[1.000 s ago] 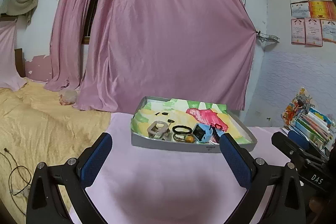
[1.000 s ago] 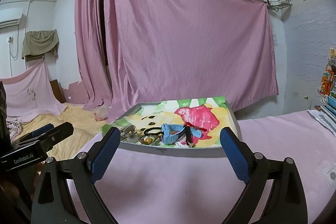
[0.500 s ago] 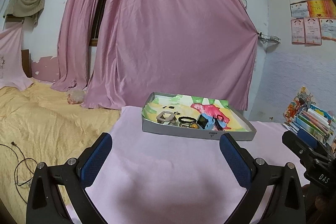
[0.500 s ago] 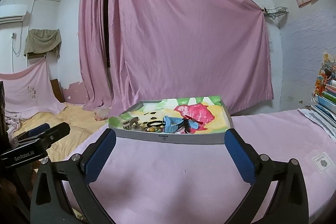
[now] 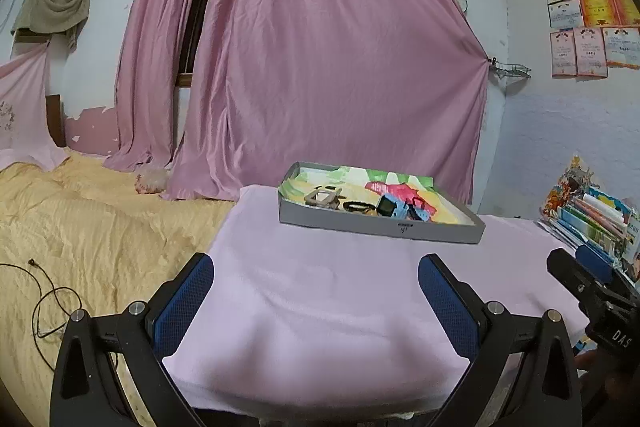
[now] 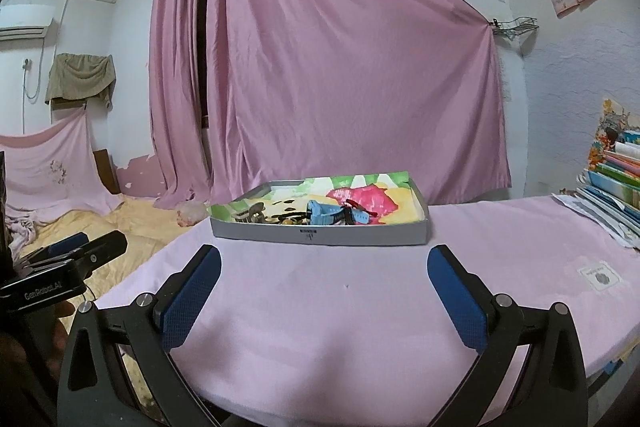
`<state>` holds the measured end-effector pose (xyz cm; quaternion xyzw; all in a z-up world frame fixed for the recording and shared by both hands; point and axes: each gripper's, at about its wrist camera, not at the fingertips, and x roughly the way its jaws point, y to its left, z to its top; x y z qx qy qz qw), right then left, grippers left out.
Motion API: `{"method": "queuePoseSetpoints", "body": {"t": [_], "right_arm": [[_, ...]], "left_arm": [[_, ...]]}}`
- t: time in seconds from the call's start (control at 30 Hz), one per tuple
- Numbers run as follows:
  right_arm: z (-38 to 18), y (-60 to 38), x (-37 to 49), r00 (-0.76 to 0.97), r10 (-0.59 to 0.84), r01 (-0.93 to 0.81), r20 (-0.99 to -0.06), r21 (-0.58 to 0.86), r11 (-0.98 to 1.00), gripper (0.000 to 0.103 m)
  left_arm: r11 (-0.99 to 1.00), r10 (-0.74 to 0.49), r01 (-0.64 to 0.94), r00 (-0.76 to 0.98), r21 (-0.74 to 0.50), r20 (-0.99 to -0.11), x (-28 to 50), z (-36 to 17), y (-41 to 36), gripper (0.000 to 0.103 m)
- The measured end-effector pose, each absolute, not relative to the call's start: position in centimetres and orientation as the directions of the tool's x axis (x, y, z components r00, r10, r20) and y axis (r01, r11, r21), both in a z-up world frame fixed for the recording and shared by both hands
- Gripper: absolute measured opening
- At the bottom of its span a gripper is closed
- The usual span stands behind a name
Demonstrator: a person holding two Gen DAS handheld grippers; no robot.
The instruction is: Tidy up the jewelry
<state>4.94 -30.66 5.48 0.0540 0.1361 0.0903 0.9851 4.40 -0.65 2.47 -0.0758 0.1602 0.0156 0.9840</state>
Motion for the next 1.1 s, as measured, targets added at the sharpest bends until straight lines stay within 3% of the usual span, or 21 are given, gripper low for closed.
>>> {"method": "queuePoseSetpoints", "body": {"t": [1.1], "right_arm": [[3.2,-31.6,2.5,0.944,0.175,-0.144,-0.279,0.130,0.981,0.102]], "left_arm": [[0.991,0.018,-0.063,0.940,-0.121,-0.341,1.8,0.6,-1.1,0.103]]}}
